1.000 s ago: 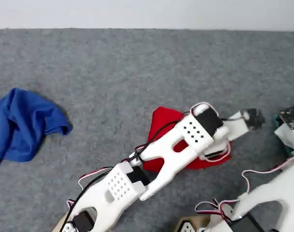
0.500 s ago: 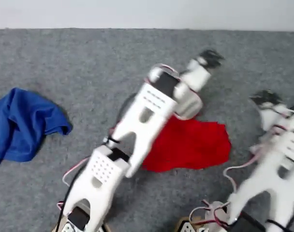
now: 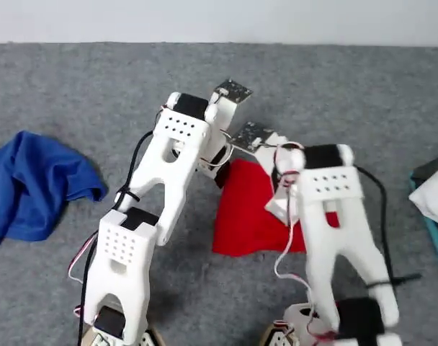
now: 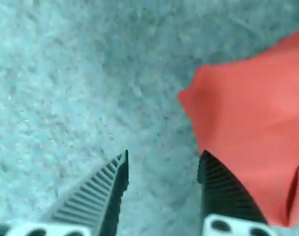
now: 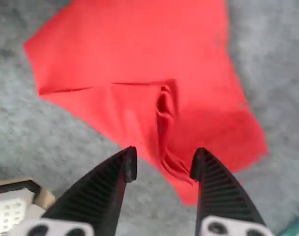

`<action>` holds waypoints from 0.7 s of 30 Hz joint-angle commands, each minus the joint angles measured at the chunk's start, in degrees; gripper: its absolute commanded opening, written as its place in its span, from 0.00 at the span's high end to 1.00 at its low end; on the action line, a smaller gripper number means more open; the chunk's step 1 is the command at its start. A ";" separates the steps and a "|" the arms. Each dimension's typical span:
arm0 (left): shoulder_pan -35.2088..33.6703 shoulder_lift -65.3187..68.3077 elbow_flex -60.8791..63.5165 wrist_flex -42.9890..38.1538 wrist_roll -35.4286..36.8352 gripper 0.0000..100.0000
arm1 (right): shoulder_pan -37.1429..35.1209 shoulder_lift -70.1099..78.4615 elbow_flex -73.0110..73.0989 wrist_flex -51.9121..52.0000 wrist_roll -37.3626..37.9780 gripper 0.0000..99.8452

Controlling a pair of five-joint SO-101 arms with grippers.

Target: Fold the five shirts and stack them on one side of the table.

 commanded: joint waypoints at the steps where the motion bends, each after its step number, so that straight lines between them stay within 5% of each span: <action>1: 0.79 -4.04 0.13 1.49 -0.44 0.78 | -0.92 5.58 -4.57 -2.24 -2.29 0.80; 10: 0.70 -4.04 0.22 1.49 -0.35 0.78 | -0.75 17.54 -13.89 -4.00 -2.64 0.81; 14: -0.35 -4.04 0.22 1.49 -0.35 0.78 | -1.10 19.91 -15.12 -5.49 -2.55 0.91; 21: -9.49 -4.04 0.31 1.49 -0.26 0.78 | 0.22 20.00 -15.03 -7.34 -2.20 0.99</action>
